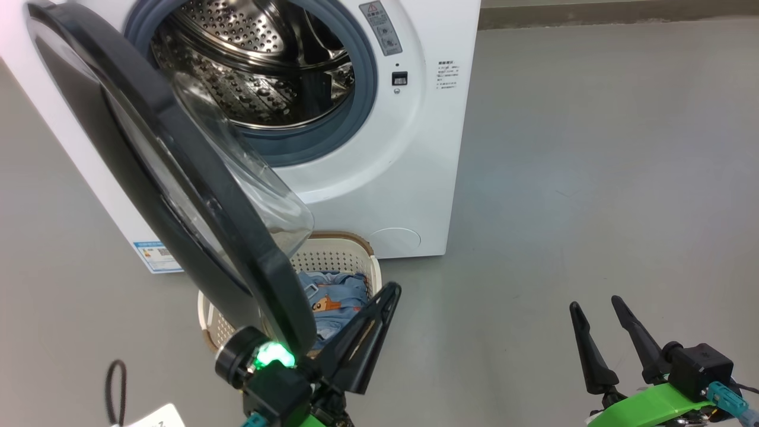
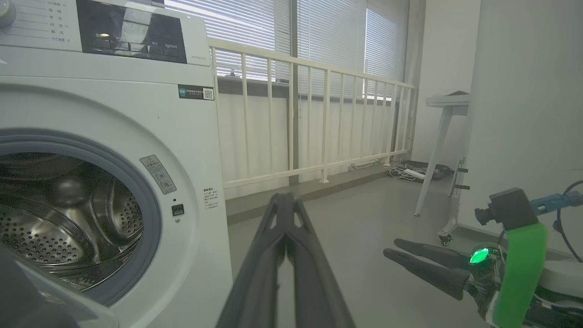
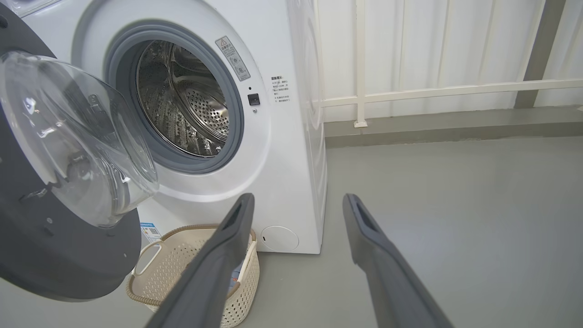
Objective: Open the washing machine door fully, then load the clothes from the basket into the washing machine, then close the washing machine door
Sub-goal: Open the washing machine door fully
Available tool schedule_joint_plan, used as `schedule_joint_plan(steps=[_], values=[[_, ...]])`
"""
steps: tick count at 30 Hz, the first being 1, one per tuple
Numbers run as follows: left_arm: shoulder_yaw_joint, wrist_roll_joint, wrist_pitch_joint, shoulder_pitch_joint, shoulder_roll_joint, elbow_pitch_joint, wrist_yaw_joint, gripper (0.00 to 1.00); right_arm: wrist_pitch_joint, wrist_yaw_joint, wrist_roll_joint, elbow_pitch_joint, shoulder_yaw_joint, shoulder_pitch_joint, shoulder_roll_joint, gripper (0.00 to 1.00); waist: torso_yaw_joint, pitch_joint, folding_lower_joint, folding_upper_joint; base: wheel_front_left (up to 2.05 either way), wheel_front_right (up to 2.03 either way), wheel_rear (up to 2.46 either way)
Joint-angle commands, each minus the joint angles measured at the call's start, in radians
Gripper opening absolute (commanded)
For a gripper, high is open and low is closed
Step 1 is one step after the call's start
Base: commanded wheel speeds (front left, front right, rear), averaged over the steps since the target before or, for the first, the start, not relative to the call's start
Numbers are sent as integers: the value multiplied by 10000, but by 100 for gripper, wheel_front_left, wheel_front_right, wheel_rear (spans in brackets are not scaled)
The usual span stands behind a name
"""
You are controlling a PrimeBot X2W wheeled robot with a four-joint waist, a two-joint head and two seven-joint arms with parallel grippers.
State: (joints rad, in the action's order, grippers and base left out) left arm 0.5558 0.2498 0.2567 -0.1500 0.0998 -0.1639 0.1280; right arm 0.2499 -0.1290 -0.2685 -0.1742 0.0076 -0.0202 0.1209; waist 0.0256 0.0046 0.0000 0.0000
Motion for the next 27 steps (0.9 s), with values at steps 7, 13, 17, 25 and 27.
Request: schedule_joint_plan(steps=[7,13,17,25,27], values=[[-299,228,51,-261,0,1273,27,0,118,-17,-180,208,303,-191,142,100,-104,220,0,0,0,0,0],[-466,352,51,-535,-39,2173,27,0,118,-17,-236,188,316,-315,154,100,-183,523,0,0,0,0,0],[-675,269,51,-826,-70,2655,27,0,118,-17,-272,195,361,-419,158,100,-260,711,0,0,0,0,0],[-1211,317,51,-1071,-197,2976,27,0,118,-17,-352,146,371,-527,160,100,-353,900,0,0,0,0,0],[-1370,333,51,-1078,-229,3032,27,0,118,-17,-371,130,360,-541,145,100,-356,929,0,0,0,0,0]])
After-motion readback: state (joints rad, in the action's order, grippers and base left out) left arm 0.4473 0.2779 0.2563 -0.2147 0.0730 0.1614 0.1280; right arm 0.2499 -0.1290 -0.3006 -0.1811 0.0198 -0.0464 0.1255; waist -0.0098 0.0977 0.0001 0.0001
